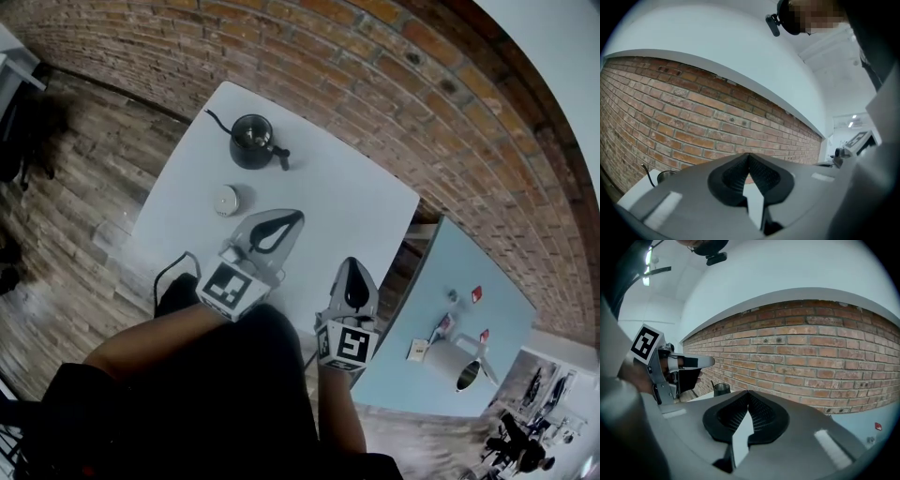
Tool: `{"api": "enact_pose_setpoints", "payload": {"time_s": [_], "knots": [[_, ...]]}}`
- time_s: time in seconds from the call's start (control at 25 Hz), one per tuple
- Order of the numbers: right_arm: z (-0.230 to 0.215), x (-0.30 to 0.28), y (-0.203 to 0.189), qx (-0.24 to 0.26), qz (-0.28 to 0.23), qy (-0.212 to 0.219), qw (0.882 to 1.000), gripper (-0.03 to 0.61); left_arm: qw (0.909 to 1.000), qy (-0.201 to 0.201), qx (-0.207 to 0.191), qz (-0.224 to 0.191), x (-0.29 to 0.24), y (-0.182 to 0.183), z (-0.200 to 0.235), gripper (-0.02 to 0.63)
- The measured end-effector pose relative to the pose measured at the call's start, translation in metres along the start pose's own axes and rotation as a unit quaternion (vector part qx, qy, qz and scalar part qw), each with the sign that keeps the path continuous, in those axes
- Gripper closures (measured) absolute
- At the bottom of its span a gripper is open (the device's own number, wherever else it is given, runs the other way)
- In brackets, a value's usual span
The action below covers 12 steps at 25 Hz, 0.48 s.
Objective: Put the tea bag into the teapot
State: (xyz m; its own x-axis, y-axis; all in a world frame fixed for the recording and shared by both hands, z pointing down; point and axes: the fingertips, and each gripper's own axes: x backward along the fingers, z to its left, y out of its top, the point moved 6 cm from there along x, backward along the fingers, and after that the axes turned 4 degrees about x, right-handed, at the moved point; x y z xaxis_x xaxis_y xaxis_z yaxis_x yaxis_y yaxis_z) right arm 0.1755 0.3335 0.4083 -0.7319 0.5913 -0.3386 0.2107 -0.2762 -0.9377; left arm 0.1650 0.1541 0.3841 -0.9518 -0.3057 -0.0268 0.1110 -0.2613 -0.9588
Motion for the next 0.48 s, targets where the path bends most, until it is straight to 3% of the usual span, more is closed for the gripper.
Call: {"api": "enact_pose_setpoints", "payload": {"time_s": [0.28,0.48], "knots": [[0.004,0.000,0.015,-0.006,-0.036,0.003,0.999,0.575,0.9995,-0.021,0.015,0.021,-0.012,-0.007,-0.008,0.615],[0.020,0.005,0.040,-0.017,-0.063,-0.020,0.998,0.577,0.9990,-0.040,0.016,-0.014,-0.009,0.022,-0.008,0.615]]}}
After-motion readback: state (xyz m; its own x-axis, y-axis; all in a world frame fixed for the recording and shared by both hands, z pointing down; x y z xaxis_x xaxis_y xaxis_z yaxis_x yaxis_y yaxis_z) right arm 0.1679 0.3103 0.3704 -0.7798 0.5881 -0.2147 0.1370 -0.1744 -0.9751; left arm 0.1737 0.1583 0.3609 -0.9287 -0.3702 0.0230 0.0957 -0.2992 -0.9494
